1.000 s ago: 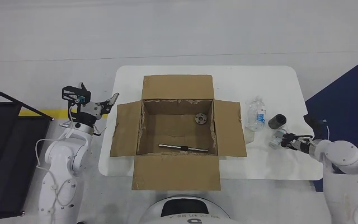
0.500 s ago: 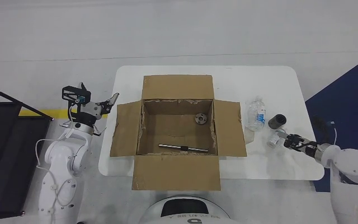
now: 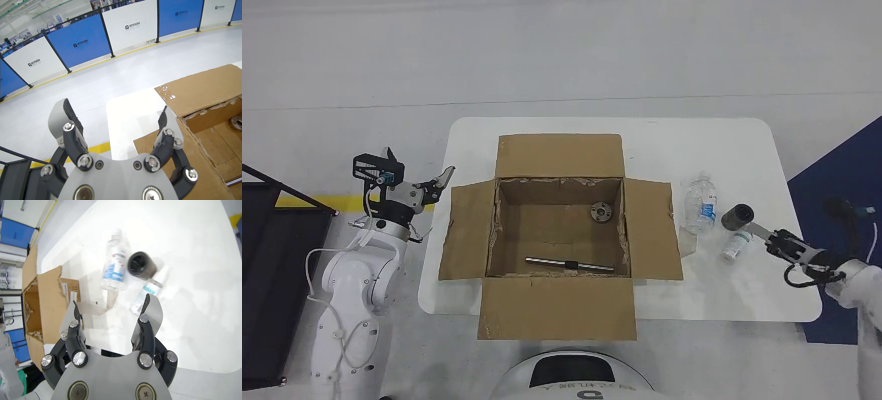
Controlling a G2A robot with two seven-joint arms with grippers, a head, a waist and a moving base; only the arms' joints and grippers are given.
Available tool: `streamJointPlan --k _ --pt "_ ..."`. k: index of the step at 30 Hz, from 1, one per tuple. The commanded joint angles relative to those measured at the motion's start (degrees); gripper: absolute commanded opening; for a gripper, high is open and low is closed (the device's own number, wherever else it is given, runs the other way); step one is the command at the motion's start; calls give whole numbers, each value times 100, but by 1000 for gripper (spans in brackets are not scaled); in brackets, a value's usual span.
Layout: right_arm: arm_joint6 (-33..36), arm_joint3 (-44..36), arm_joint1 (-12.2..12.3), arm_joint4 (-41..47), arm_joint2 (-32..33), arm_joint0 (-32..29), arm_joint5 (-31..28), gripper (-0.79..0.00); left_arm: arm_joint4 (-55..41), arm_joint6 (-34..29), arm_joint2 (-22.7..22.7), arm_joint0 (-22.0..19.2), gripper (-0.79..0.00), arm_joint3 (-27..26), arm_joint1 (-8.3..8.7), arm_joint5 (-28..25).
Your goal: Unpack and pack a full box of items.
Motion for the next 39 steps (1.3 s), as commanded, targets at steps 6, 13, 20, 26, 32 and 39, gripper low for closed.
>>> streamJointPlan --k 6,13,20,26,32,39 --pt "-63 -1217 -18 -292 -315 -356 -61 -114 0 0 0 0 0 0 0 0" --pt "-63 -1217 -18 -292 -315 -356 -61 -114 0 0 0 0 0 0 0 0" --pt "-87 -1472 8 -511 -529 -237 -405 0 0 0 0 0 0 0 0 0" --pt "-163 -1812 136 -997 -1178 783 -1493 0 0 0 0 0 0 0 0 0" --pt "554 -1812 244 -1756 -2832 2152 -1742 0 0 0 0 0 0 0 0 0" --pt "751 -1812 209 -2553 -4324 2992 -1279 0 0 0 0 0 0 0 0 0"
